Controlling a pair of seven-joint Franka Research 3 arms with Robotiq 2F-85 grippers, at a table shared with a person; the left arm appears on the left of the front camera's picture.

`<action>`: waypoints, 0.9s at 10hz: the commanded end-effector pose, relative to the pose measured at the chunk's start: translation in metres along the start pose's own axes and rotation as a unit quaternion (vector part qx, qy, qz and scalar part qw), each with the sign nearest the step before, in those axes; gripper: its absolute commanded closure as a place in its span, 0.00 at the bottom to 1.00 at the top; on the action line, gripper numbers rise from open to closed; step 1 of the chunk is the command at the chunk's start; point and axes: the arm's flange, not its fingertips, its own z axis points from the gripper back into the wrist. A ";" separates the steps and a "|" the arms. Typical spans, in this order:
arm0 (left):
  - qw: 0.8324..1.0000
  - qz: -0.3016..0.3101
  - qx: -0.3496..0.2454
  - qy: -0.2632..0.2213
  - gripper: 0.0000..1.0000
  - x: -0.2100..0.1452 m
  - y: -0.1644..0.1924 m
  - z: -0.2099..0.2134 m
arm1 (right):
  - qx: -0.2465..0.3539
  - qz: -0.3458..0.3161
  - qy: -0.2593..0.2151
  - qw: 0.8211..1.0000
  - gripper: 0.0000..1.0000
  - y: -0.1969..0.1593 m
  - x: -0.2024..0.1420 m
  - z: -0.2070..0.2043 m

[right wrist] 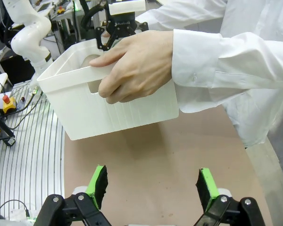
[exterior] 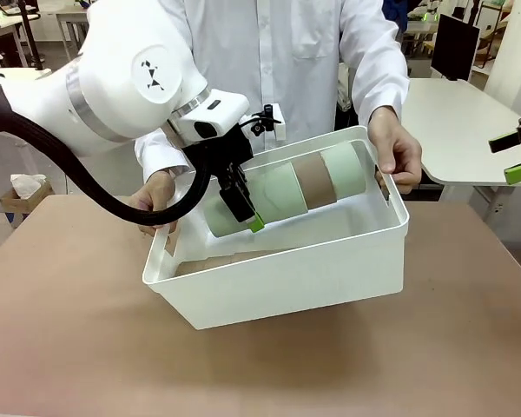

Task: Stack the cups and store them in the basket.
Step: Place the stack of Reusable plastic cups into the Pantry Basket.

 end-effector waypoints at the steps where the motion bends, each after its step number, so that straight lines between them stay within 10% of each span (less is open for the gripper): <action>1: 1.000 -0.003 0.016 0.004 0.15 -0.001 0.007 -0.006 | -0.001 0.007 -0.008 1.000 0.00 0.000 0.000 0.001; 9: 0.999 -0.017 0.035 0.000 0.15 -0.005 0.014 -0.039 | -0.001 0.007 -0.008 1.000 0.00 0.000 0.000 0.001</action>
